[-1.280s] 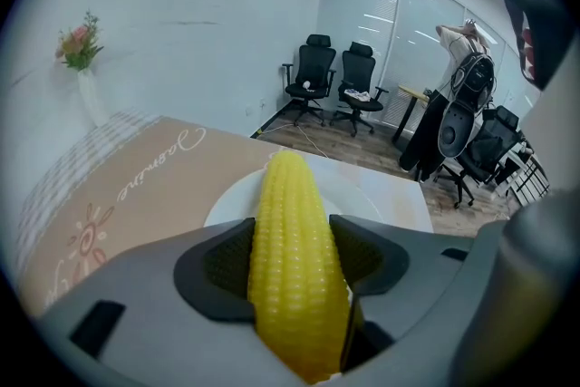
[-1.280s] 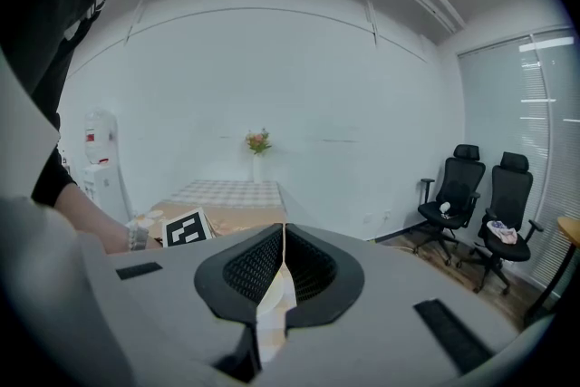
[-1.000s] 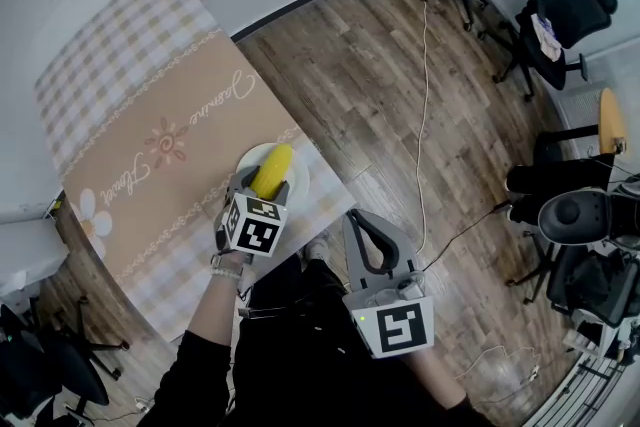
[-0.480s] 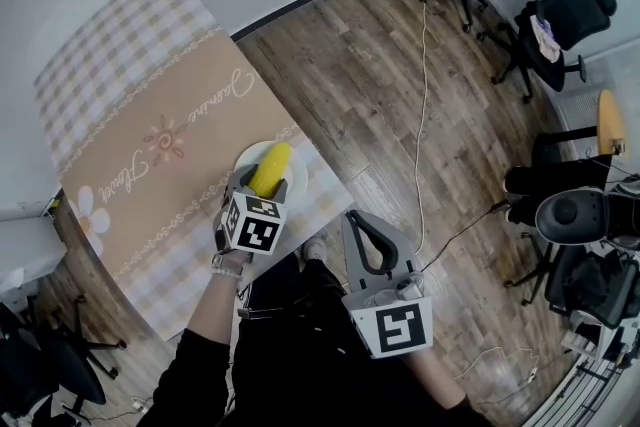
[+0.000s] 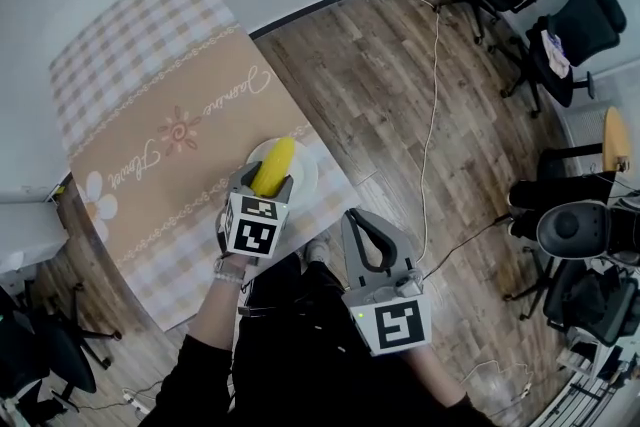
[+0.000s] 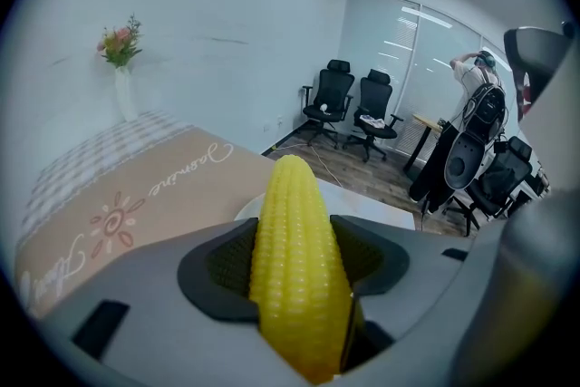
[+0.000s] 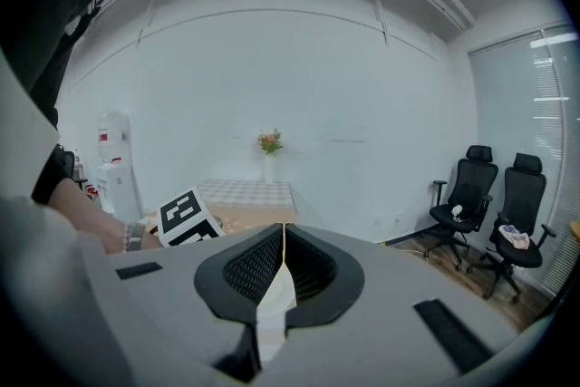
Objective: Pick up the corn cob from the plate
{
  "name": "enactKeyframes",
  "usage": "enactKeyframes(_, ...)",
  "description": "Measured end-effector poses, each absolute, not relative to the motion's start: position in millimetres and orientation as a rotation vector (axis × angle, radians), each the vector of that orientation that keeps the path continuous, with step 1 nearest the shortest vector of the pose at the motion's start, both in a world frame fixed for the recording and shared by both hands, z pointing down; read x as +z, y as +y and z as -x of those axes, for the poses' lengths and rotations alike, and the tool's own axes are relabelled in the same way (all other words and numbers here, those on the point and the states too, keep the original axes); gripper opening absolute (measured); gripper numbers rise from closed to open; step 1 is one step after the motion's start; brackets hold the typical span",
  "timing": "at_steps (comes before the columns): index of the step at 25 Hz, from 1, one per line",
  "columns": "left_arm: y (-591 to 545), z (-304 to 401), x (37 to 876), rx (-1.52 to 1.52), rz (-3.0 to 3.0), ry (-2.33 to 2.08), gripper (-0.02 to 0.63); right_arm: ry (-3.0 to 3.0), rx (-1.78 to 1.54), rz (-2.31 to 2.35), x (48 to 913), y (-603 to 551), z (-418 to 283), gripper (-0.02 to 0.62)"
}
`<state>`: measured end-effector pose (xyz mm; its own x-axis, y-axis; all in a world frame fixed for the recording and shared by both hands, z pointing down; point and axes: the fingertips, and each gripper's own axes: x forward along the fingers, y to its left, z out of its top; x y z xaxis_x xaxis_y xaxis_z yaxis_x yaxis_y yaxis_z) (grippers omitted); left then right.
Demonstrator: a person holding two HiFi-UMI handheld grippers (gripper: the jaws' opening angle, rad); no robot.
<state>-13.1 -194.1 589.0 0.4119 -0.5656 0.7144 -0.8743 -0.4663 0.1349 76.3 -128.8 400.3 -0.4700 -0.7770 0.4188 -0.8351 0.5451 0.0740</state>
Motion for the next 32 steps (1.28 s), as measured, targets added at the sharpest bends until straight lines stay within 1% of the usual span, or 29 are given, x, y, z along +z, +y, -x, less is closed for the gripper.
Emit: enactKeyframes(32, -135.8, 46.6, 458.4, 0.754, -2.328, -1.335, 0.253, -2.541, -0.026, -1.193, 345.4, -121.2, -36.2, 0.043)
